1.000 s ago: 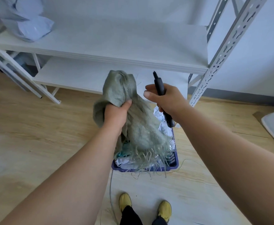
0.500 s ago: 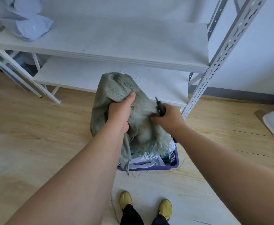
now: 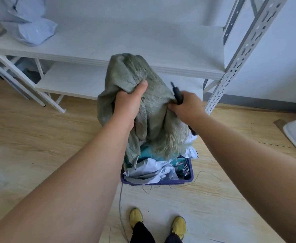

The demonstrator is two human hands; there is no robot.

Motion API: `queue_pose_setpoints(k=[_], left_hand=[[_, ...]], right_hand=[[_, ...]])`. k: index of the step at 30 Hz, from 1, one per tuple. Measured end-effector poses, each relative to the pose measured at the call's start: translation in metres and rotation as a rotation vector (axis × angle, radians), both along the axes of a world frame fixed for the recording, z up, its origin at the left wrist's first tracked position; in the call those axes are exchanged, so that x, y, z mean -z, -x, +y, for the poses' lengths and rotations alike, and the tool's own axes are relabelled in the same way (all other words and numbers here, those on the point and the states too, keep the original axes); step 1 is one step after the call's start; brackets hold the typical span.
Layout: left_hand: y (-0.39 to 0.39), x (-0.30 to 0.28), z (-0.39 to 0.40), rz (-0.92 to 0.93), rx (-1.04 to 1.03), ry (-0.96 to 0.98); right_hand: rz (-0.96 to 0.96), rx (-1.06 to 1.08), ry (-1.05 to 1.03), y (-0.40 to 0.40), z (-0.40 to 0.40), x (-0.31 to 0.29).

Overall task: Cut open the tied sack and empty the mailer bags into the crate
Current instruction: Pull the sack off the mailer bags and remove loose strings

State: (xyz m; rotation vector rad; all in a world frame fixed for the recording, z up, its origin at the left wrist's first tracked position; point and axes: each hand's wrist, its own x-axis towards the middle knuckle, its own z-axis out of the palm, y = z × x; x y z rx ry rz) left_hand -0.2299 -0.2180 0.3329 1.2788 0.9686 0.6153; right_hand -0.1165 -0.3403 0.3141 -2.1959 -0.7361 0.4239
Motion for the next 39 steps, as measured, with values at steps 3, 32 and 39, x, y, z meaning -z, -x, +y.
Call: queue_pose_setpoints(k=[3,32,39], left_hand=[[0.001,-0.004,0.004,-0.036,-0.103,-0.081],[0.043,0.012,-0.002,0.050,0.044,0.014],[0.045,0.065,-0.049,0.206,0.212,-0.362]], right_hand=[[0.011,0.007,-0.146,-0.003,0.005,-0.008],[0.590,0.067,-0.356,0.014,0.026,0.002],[0.855,-0.036,-0.336,0.025,0.040,0.001]])
